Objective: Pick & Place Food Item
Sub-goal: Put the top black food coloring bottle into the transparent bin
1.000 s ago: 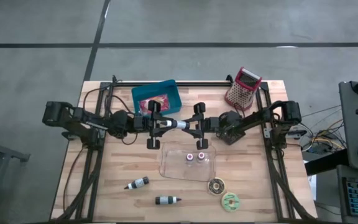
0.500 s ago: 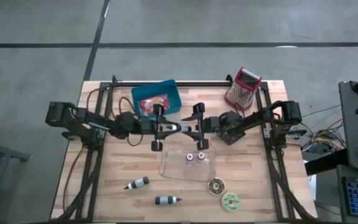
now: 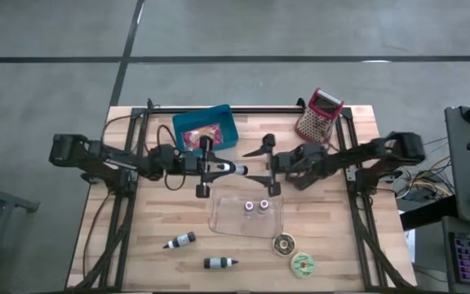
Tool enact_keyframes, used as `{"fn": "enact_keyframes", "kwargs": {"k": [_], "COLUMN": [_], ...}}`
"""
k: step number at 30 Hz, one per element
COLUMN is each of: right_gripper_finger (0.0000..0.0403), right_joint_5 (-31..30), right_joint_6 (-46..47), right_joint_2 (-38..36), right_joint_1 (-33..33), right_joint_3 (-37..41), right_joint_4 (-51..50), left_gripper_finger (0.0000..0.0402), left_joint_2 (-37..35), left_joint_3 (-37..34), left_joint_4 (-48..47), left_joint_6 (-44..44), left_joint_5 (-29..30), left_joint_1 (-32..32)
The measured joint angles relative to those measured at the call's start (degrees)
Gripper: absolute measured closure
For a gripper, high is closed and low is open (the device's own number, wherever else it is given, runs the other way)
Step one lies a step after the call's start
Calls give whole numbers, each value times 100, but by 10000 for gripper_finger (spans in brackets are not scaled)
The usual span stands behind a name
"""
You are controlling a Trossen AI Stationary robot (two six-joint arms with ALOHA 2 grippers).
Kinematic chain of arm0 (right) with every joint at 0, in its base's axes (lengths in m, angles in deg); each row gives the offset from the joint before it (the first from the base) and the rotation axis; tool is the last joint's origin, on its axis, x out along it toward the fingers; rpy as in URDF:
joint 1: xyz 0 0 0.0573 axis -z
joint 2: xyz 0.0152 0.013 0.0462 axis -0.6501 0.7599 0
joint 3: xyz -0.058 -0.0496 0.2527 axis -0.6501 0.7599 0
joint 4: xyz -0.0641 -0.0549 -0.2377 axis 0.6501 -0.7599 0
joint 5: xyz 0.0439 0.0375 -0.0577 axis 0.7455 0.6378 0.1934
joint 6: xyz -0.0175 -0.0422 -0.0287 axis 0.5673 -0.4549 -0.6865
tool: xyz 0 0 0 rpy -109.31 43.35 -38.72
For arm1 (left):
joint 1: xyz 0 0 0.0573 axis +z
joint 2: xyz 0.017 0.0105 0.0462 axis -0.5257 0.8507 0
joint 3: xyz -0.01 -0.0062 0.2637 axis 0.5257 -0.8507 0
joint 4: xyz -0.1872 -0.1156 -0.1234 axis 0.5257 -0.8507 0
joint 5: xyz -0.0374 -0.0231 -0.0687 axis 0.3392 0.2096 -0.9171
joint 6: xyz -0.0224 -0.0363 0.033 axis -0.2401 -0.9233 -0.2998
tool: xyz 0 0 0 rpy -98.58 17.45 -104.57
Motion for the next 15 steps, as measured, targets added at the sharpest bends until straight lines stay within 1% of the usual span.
{"fn": "enact_keyframes", "kwargs": {"k": [2,4,7,10,15], "right_gripper_finger": [105,109,115,121,126], "right_joint_5": [-143,-264,-651,-1056,-1547], "right_joint_6": [-61,-48,-2,-1,-28], "right_joint_2": [-473,-967,-1571,-2032,-2572], "right_joint_1": [0,-24,-127,-297,-568], "right_joint_3": [208,422,704,954,1210], "right_joint_4": [-435,-915,-1465,-1727,-2002], "left_gripper_finger": [290,290,290,290,290], "left_joint_2": [-177,-322,-512,-519,-331], "left_joint_3": [15,26,301,664,1348], "left_joint_4": [-429,-1053,-2218,-3408,-4670], "left_joint_6": [-2,-10,-106,-167,-133], "left_joint_5": [82,161,215,242,239], "left_joint_1": [0,0,0,-61,-271]}}
